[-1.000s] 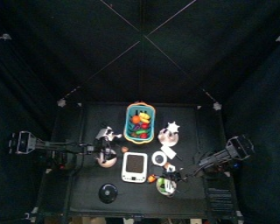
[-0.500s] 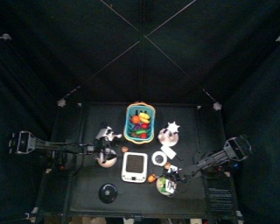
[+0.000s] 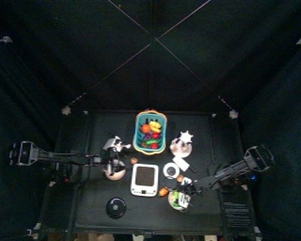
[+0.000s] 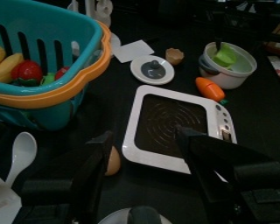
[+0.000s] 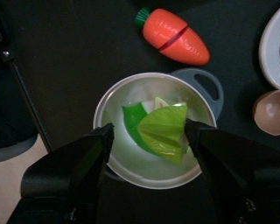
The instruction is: Place starfruit top into pot
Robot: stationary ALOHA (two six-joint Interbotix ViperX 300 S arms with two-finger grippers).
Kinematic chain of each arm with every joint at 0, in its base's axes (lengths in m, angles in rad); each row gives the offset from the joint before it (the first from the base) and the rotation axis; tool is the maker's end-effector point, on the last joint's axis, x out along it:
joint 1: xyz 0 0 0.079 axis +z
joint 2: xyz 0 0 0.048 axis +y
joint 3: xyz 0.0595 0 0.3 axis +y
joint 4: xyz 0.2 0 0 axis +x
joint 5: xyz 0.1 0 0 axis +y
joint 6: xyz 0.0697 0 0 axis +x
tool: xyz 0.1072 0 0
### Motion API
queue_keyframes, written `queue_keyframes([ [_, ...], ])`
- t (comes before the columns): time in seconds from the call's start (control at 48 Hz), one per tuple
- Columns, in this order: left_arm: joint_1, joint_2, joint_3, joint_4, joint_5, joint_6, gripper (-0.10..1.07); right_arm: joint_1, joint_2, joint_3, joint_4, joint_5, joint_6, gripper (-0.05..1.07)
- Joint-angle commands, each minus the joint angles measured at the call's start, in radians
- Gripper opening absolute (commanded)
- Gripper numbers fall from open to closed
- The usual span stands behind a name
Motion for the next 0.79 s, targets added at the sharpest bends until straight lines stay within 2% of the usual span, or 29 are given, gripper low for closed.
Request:
queue_keyframes([
  [0.0, 0.0, -0.002, -0.011, -0.002, -0.005, 0.002, 0.93, 0.006, -0.06, -0.003, 0.008, 0.04, 0.002, 0.96],
  [0.25, 0.0, -0.002, -0.014, -0.002, -0.005, 0.002, 0.93, 0.015, -0.075, 0.038, 0.052, 0.155, 0.0, 0.95],
  [0.771, 0.0, -0.002, -0.015, -0.002, -0.005, 0.002, 0.93, 0.002, -0.074, 0.069, 0.048, 0.156, 0.002, 0.92],
])
